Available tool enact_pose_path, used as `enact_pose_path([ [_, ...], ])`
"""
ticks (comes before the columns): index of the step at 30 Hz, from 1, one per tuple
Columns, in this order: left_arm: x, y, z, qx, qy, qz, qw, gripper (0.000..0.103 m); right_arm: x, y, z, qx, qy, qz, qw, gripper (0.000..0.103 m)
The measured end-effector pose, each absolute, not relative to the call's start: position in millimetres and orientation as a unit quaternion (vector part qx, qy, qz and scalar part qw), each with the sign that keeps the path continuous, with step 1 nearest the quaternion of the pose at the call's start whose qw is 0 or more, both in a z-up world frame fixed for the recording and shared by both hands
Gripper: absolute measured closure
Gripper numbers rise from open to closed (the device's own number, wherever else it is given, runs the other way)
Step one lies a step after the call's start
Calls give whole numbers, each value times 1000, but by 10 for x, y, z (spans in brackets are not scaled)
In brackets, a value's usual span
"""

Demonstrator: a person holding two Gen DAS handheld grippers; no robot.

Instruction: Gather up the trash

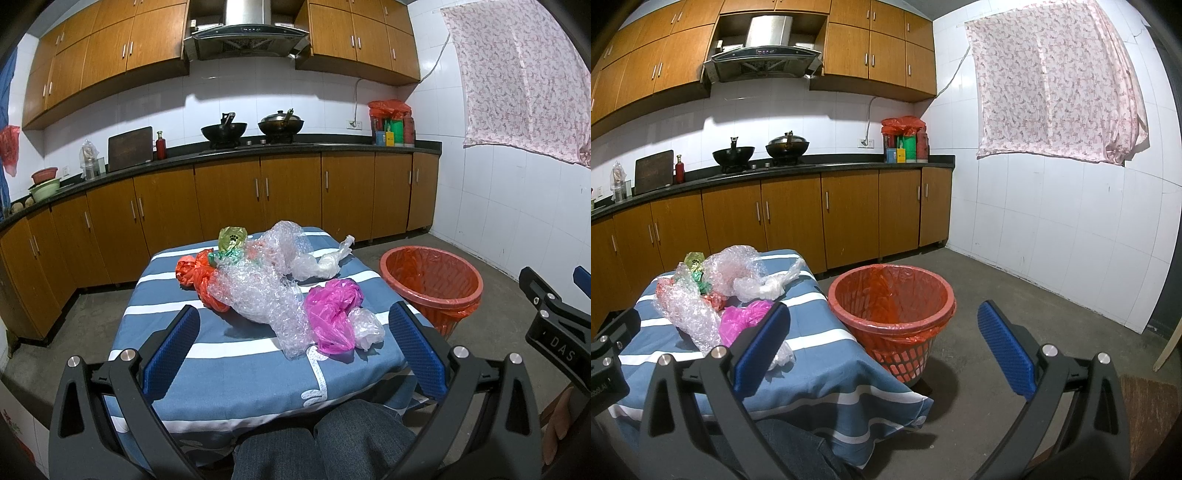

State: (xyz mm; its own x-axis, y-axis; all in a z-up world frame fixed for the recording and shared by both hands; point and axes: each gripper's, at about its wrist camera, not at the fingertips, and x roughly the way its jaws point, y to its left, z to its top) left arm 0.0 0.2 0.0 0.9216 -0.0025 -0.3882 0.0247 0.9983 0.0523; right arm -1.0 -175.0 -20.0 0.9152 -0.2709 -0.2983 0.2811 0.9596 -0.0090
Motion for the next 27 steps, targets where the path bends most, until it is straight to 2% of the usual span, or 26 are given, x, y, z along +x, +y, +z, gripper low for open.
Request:
enact_pose_path([
  [27,2,3,-1,28,199,-7,980,2,21,-1749,-204,19,151,-141,978,4],
])
